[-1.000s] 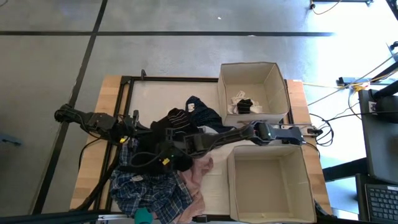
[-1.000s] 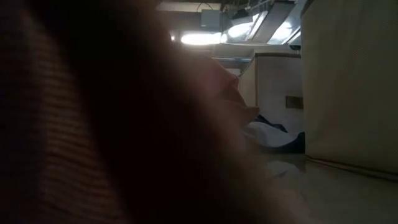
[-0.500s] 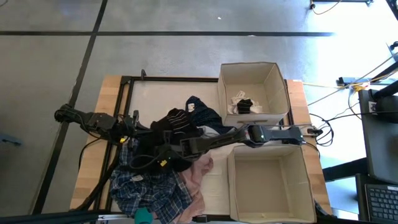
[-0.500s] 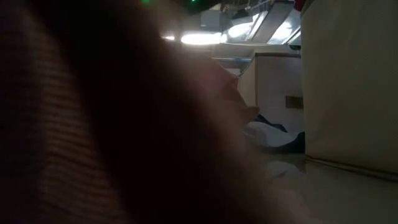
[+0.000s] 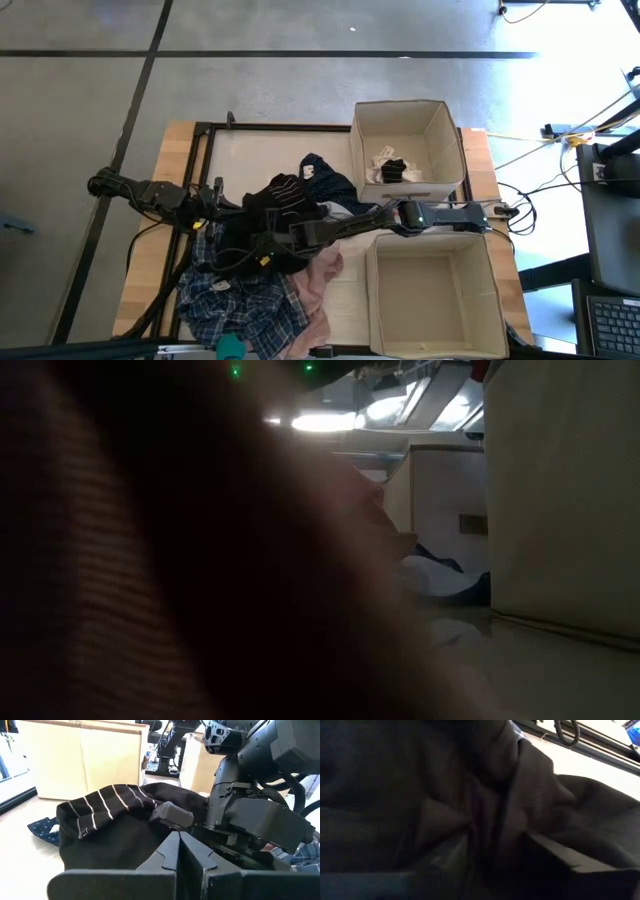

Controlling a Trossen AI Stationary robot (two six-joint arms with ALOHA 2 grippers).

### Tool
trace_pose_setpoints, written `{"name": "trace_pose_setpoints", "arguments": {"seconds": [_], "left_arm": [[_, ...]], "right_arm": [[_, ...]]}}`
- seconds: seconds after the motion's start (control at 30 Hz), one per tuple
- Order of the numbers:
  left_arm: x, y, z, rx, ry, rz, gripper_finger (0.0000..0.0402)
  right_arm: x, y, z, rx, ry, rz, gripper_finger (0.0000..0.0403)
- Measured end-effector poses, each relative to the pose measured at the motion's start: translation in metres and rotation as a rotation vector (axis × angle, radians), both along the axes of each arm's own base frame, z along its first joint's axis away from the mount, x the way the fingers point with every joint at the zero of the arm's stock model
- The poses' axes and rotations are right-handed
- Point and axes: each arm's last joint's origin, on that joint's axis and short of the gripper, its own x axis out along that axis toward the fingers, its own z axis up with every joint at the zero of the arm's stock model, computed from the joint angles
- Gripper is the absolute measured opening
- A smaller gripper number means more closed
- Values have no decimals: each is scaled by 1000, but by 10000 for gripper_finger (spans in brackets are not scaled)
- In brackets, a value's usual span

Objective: Sort clothes
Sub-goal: Put the black shirt into the top laundry organizer

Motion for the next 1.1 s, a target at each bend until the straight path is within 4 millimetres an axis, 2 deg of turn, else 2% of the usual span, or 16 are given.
{"name": "trace_pose_setpoints", "arguments": {"seconds": [0.17, 0.23, 0.37, 0.47, 0.67, 1.1], "left_arm": [[0, 0, 0, -1, 0, 0, 1], [0, 0, 0, 0, 0, 0, 1], [0, 0, 0, 0, 3, 0, 1], [0, 0, -1, 1, 6, 0, 1], [0, 0, -1, 1, 6, 0, 1], [0, 0, -1, 1, 7, 0, 1]], "right_arm": [[-1, 3, 2, -47, -5, -34, 36], [-3, 7, 5, -59, -7, -25, 12], [-11, 16, 27, -101, -20, -60, 25], [-19, 23, 45, -131, -31, -75, 11], [-37, 33, 92, -194, -86, -114, 16], [-83, 28, 191, -170, -240, -181, 9]]}}
